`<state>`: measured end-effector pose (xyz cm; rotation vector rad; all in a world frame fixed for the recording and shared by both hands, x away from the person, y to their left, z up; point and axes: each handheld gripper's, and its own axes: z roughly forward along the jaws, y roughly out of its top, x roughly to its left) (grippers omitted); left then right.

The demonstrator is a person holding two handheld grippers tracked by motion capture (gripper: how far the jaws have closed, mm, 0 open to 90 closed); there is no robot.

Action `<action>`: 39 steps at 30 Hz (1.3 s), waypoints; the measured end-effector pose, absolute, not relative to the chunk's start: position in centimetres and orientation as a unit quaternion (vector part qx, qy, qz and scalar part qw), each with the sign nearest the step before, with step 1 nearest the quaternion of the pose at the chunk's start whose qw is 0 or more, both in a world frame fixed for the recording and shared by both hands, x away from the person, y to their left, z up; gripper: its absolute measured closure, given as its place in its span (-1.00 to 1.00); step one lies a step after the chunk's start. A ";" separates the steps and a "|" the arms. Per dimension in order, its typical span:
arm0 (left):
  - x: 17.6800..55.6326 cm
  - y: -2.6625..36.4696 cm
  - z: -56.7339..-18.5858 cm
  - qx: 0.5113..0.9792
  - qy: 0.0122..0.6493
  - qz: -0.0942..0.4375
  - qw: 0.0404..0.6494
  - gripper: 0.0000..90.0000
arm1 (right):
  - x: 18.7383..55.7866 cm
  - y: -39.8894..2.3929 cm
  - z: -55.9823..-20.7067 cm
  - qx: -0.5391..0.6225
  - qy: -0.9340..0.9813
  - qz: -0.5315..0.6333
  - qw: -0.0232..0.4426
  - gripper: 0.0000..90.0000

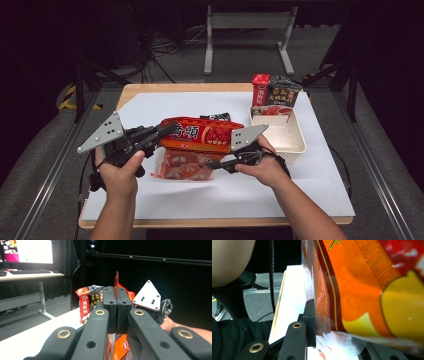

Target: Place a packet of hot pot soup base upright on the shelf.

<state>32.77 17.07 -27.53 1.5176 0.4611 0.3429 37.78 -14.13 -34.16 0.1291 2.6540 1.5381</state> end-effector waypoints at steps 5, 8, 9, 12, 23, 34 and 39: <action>33.1 17.1 -27.7 0.680 0.218 0.148 0.684 0.72 | 37.7 -14.6 -33.5 0.057 0.870 0.488 0.044 0.57; 33.4 17.1 -28.0 0.683 0.228 0.138 0.681 0.59 | 37.8 -15.2 -33.0 0.067 0.870 0.486 0.046 0.57; 33.5 17.1 -28.0 0.686 0.230 0.137 0.676 0.55 | 37.9 -15.5 -32.9 0.070 0.871 0.485 0.046 0.57; 33.8 17.0 -28.2 0.693 0.233 0.131 0.669 0.42 | 38.1 -16.2 -32.4 0.081 0.873 0.478 0.052 0.57; 34.8 17.2 -29.1 0.705 0.259 0.138 0.646 0.05 | 38.6 -19.3 -30.2 0.103 0.877 0.463 0.071 0.57; 36.1 18.1 -30.4 0.712 0.292 0.147 0.622 -0.12 | 39.2 -22.1 -28.0 0.134 0.874 0.457 0.093 0.57; 36.5 18.5 -30.8 0.713 0.300 0.150 0.616 -0.14 | 39.3 -22.9 -27.3 0.140 0.871 0.459 0.100 0.57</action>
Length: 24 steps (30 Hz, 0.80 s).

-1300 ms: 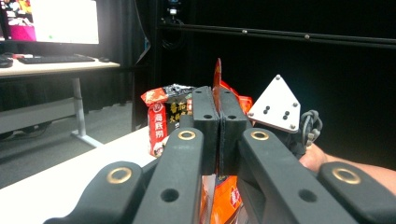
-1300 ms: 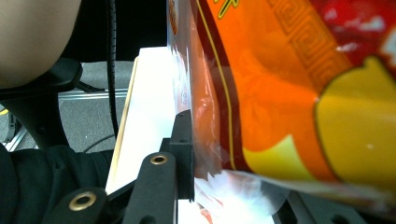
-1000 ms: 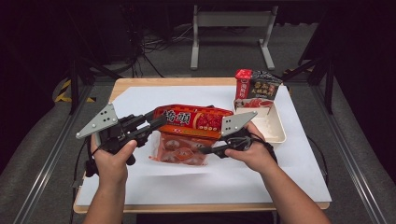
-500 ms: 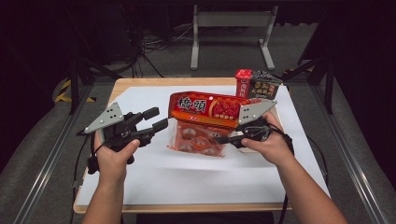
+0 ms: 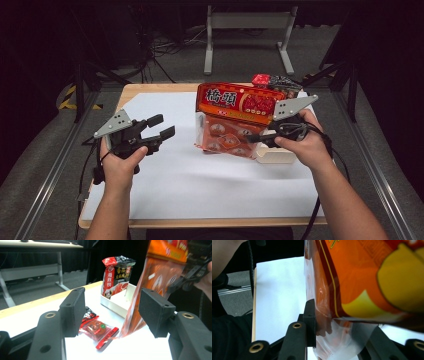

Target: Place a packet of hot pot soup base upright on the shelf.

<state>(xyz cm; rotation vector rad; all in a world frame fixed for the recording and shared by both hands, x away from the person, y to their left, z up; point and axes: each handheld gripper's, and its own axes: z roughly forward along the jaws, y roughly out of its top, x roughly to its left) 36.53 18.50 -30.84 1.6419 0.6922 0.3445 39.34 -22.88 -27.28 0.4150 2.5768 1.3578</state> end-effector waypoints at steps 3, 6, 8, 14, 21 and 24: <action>36.6 18.7 -31.0 0.713 0.306 0.152 0.613 -0.17 | 39.5 -23.5 -26.7 0.152 0.869 0.459 0.102 0.57; 36.8 19.0 -31.2 0.714 0.311 0.162 0.606 -0.21 | 39.7 -24.0 -26.2 0.162 0.869 0.455 0.112 0.57; 36.8 19.1 -31.3 0.714 0.315 0.162 0.604 -0.22 | 40.0 -24.5 -25.9 0.170 0.867 0.453 0.117 0.57; 37.0 19.2 -31.4 0.713 0.314 0.153 0.608 -0.25 | 40.5 -25.6 -25.3 0.181 0.864 0.452 0.129 0.57; 37.0 19.2 -31.5 0.714 0.316 0.149 0.607 -0.27 | 41.0 -27.0 -24.6 0.195 0.861 0.447 0.145 0.57; 37.0 19.2 -31.5 0.715 0.315 0.151 0.606 -0.28 | 41.2 -27.7 -24.5 0.201 0.859 0.445 0.150 0.57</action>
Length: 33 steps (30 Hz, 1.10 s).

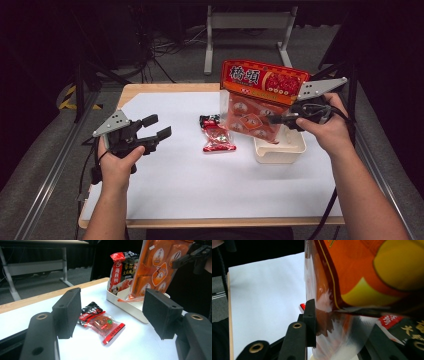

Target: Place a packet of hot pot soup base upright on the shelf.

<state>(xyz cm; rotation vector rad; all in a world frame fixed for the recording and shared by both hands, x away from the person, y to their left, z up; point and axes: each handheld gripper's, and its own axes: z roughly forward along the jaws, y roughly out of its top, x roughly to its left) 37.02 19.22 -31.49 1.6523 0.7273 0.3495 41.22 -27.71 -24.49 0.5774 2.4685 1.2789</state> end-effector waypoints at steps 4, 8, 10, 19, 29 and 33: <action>37.1 19.2 -31.6 0.715 0.316 0.150 0.606 -0.29 | 41.6 -28.5 -24.5 0.211 0.855 0.448 0.152 0.57; 37.2 19.3 -31.7 0.714 0.318 0.151 0.605 -0.29 | 41.9 -29.4 -24.4 0.218 0.852 0.448 0.159 0.57; 37.2 19.4 -31.7 0.714 0.319 0.150 0.605 -0.29 | 42.1 -29.9 -24.4 0.222 0.850 0.448 0.162 0.57; 37.2 19.4 -31.8 0.715 0.322 0.149 0.603 -0.29 | 42.8 -31.7 -24.6 0.245 0.841 0.449 0.177 0.57; 37.2 19.5 -31.8 0.715 0.324 0.148 0.602 -0.29 | 43.1 -32.8 -25.2 0.253 0.830 0.450 0.210 0.57; 37.2 19.5 -31.8 0.715 0.324 0.148 0.602 -0.29 | 43.2 -33.2 -25.4 0.261 0.828 0.448 0.215 0.57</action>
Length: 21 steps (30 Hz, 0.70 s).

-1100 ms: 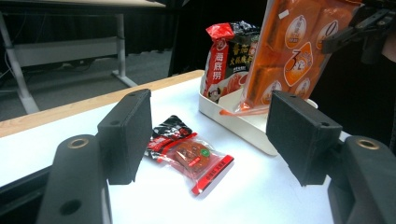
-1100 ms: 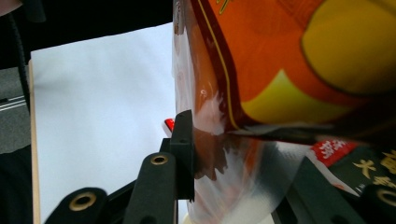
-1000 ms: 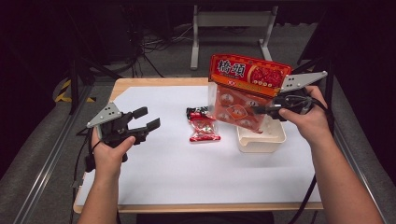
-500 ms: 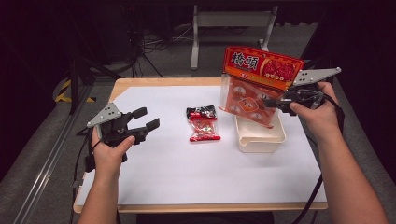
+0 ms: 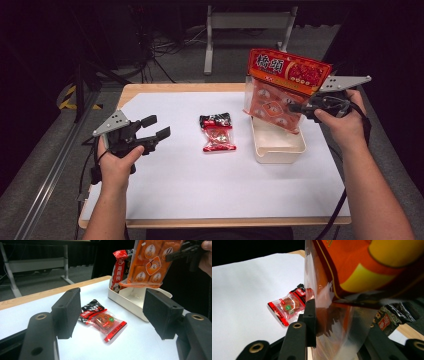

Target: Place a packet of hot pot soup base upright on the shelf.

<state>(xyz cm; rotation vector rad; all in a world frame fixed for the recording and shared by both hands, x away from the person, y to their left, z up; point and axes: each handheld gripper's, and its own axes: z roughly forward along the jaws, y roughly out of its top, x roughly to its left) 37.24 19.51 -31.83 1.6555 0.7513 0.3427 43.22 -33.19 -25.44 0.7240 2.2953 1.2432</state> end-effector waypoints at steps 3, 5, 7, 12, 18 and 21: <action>37.3 19.5 -31.8 0.715 0.325 0.148 0.601 -0.29 | 43.3 -33.5 -25.8 0.267 0.826 0.447 0.216 0.57; 37.3 19.5 -31.9 0.716 0.325 0.149 0.600 -0.30 | 43.4 -33.7 -26.0 0.271 0.823 0.447 0.222 0.57; 37.3 19.4 -31.9 0.719 0.323 0.151 0.597 -0.31 | 43.4 -33.9 -26.4 0.276 0.820 0.448 0.227 0.57; 37.4 19.3 -32.0 0.728 0.319 0.158 0.586 -0.36 | 43.6 -34.2 -27.1 0.286 0.815 0.451 0.227 0.57; 37.6 19.3 -32.1 0.735 0.322 0.159 0.576 -0.39 | 43.9 -34.5 -28.2 0.295 0.812 0.451 0.222 0.57; 37.7 19.4 -32.2 0.737 0.322 0.164 0.571 -0.40 | 44.0 -34.6 -28.6 0.299 0.810 0.453 0.223 0.57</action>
